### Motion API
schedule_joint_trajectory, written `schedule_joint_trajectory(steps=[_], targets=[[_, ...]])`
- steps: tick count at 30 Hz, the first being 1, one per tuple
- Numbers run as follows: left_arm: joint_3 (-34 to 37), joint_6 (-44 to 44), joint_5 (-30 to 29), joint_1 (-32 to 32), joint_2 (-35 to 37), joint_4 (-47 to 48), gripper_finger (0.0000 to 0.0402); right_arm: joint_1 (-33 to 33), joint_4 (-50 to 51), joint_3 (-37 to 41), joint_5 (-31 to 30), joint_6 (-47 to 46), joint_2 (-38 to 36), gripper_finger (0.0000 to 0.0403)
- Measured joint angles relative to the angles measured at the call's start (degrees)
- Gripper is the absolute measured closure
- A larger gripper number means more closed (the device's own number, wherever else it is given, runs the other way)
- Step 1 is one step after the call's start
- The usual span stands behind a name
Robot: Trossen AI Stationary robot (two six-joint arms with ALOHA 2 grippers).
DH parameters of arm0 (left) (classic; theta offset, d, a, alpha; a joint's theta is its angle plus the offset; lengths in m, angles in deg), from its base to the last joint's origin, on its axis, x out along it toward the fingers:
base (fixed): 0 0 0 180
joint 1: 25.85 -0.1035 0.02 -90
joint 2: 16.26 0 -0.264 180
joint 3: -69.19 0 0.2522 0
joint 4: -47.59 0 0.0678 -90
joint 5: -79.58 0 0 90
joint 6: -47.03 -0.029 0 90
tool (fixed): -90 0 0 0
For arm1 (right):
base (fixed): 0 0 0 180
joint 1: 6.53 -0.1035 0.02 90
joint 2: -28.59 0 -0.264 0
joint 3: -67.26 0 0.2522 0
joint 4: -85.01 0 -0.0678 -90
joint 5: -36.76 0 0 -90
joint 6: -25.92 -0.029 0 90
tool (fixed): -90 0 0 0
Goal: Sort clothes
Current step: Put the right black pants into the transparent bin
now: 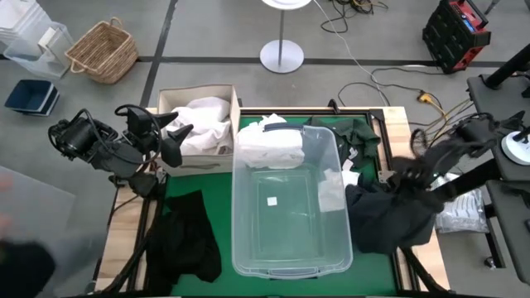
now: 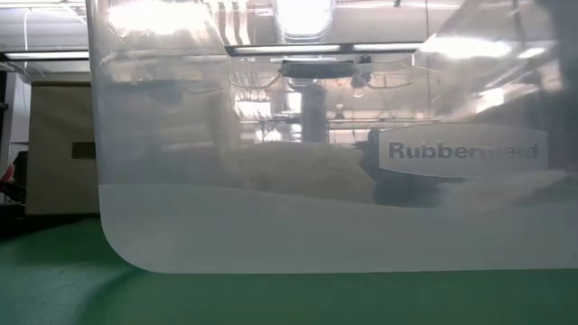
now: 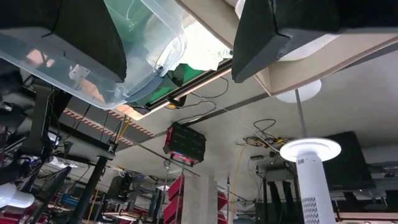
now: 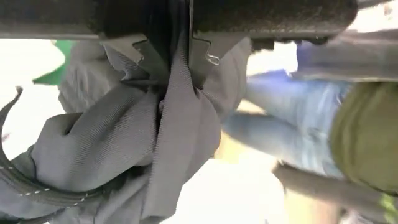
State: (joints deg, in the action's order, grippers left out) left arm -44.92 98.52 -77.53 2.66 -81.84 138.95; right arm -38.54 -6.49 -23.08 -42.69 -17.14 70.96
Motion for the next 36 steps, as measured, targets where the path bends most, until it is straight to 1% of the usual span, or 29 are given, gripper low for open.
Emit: schedule_joint_trajectory(steps=[6, 9, 12, 17, 22, 26, 32, 36], targets=[[0.0, 0.0, 0.0, 0.0, -0.1, 0.0, 0.0135, 0.0, -2.4, -8.4, -7.6, 4.3, 0.1, 0.039], [0.0, 0.0, -0.5, 0.0, -0.3, 0.0, 0.0135, 0.0, -7.9, -11.3, -11.6, 9.2, 0.0, 0.039], [0.0, 0.0, -2.0, 0.0, -0.7, 0.0, 0.0135, 0.0, -14.5, -13.4, -14.1, 15.5, 0.1, 0.039], [0.0, 0.0, -3.1, 0.0, -0.8, -0.1, 0.0135, 0.0, -28.7, -13.9, -16.8, 27.9, 0.3, 0.039], [0.0, 0.0, -4.8, 0.0, -0.9, -1.6, 0.0135, 0.0, -39.8, -14.0, -22.3, 39.4, 1.9, 0.039], [0.0, 0.2, -7.3, 0.0, -0.9, -2.0, 0.0135, 0.0, -48.4, -14.0, -26.8, 47.8, 4.3, 0.039], [0.0, 0.6, -7.5, 0.0, -0.9, -2.4, 0.0135, 0.1, -59.4, -13.9, -29.7, 54.7, 8.2, 0.039], [0.0, 0.6, -7.5, 0.0, -1.2, -3.1, 0.0135, 0.2, -63.4, -13.9, -30.5, 55.7, 10.5, 0.039]])
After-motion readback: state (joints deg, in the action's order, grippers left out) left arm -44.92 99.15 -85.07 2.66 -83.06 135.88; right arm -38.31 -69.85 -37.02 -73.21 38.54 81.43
